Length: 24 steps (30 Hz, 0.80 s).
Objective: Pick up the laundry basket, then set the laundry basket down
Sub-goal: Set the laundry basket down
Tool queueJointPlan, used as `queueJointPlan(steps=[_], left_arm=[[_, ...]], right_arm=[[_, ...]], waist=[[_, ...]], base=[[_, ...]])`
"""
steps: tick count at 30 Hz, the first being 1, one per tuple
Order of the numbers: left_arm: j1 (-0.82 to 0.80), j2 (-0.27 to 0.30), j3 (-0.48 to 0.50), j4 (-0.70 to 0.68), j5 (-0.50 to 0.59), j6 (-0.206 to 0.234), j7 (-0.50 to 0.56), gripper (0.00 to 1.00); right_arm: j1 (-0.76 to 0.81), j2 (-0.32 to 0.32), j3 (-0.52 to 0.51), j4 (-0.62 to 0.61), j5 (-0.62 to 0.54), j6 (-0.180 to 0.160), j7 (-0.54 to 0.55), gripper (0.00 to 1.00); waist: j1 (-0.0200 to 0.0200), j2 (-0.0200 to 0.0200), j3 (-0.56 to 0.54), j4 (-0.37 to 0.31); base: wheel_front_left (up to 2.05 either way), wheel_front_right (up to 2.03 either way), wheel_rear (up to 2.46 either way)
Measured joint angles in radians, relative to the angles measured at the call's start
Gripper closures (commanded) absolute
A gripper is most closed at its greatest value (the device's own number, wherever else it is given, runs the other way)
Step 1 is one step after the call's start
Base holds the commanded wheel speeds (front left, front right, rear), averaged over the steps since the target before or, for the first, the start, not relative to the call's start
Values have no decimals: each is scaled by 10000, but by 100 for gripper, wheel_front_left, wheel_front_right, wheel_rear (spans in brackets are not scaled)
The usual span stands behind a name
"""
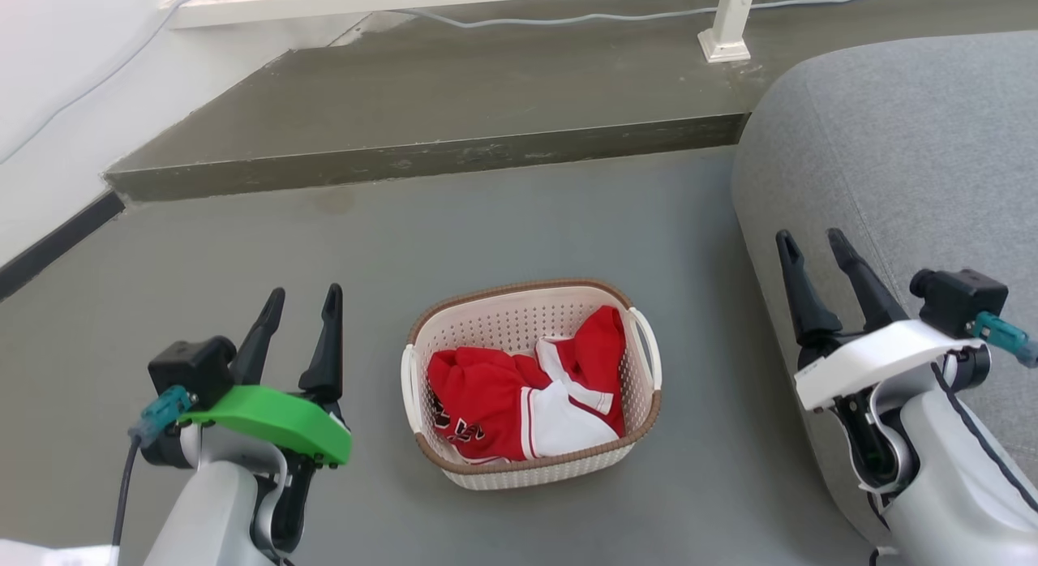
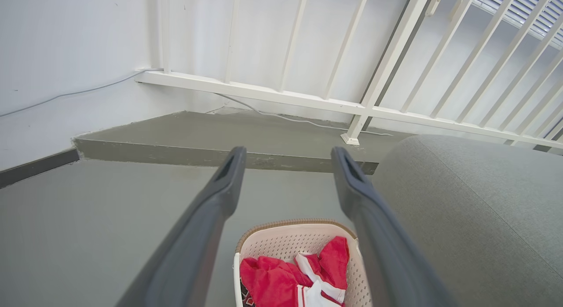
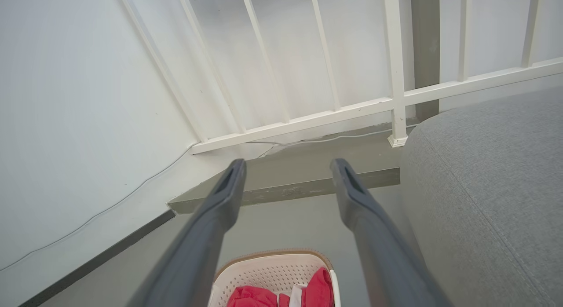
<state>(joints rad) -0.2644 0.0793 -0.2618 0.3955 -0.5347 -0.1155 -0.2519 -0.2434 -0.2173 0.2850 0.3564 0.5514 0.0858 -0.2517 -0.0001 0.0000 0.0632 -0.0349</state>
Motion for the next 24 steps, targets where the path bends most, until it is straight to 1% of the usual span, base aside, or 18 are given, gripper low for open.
queueJointPlan(steps=[9,24], left_arm=[[442,-71,81,-339,184,0,0,0],[760,-157,155,-738,646,0,0,0]], right_arm=[[404,201,-194,-337,-272,-12,0,0],[790,305,-477,-617,-779,-10,0,0]], waist=[[0,0,9,-59],[0,0,39,-151]], base=[[0,0,0],[0,0,0]])
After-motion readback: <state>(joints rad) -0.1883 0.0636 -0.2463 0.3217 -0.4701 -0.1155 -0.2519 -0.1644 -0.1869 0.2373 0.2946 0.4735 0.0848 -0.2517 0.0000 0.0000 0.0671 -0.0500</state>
